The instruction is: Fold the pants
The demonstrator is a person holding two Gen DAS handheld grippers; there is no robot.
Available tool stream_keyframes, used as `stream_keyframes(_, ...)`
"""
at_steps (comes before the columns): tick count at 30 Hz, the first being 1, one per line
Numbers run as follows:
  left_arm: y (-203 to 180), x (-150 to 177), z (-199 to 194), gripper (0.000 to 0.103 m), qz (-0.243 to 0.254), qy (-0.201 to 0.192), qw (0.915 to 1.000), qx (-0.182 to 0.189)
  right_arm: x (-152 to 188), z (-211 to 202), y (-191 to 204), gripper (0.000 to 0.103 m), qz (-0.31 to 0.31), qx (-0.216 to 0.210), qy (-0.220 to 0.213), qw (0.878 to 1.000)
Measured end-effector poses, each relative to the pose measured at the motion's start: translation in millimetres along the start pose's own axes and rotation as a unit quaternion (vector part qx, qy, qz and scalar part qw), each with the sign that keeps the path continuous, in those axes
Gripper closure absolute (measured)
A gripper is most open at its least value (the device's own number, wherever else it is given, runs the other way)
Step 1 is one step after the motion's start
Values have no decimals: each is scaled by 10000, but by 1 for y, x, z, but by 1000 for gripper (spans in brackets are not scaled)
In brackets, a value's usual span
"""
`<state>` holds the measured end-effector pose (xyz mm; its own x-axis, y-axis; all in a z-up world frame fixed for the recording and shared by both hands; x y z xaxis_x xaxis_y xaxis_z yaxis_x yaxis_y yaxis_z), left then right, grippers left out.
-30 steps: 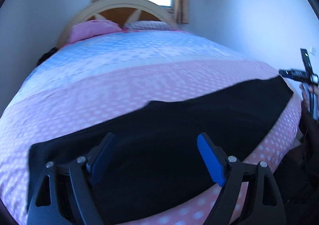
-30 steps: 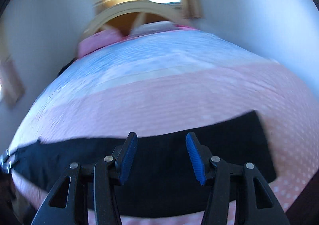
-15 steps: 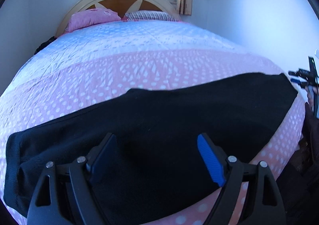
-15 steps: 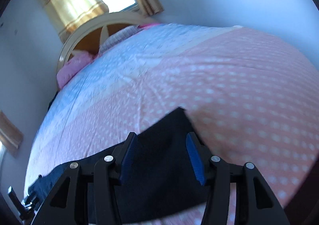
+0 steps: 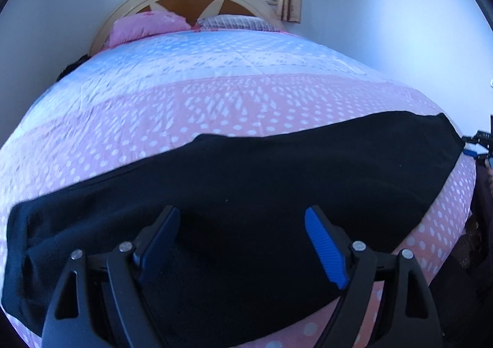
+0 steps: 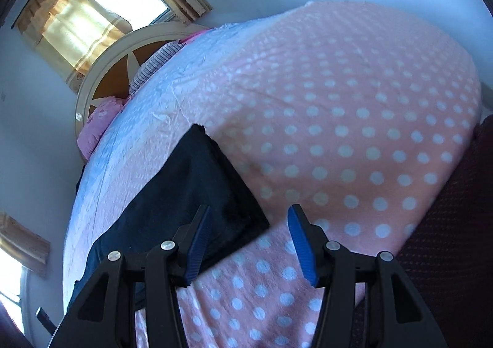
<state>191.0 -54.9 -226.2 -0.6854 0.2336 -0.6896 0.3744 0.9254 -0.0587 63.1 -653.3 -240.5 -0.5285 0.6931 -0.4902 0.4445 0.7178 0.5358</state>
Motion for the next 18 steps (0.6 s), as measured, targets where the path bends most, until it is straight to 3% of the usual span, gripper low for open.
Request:
stream_keyframes(9, -1, 2, 3, 16, 45, 14, 10000, -31, 4, 9, 12, 51, -253, -140, 11, 9996)
stream_keyframes(13, 1, 3, 3, 16, 36, 20, 10000, -8, 6, 16, 19, 56, -510, 17, 18, 9987)
stream_keyframes(17, 1, 3, 3, 16, 16, 30, 10000, 6, 5, 19, 19, 86, -534, 53, -2, 9986)
stream_keyframes(18, 0, 2, 2, 16, 4, 22, 10000, 8, 4, 18, 22, 88, -504, -54, -27, 9987)
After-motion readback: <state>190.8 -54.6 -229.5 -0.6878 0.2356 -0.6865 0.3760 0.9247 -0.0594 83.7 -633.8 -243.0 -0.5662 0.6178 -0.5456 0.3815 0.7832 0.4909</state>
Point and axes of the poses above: each gripper's, at about its wrist camera, not at the fingertips, and z roughly the way its jaws point, y to its left, x to its underside, the point moved 10 cm from there along z, roughly the way its jaws point, and after that the axes turned 2 degrees about y, right-handed, at the moved point
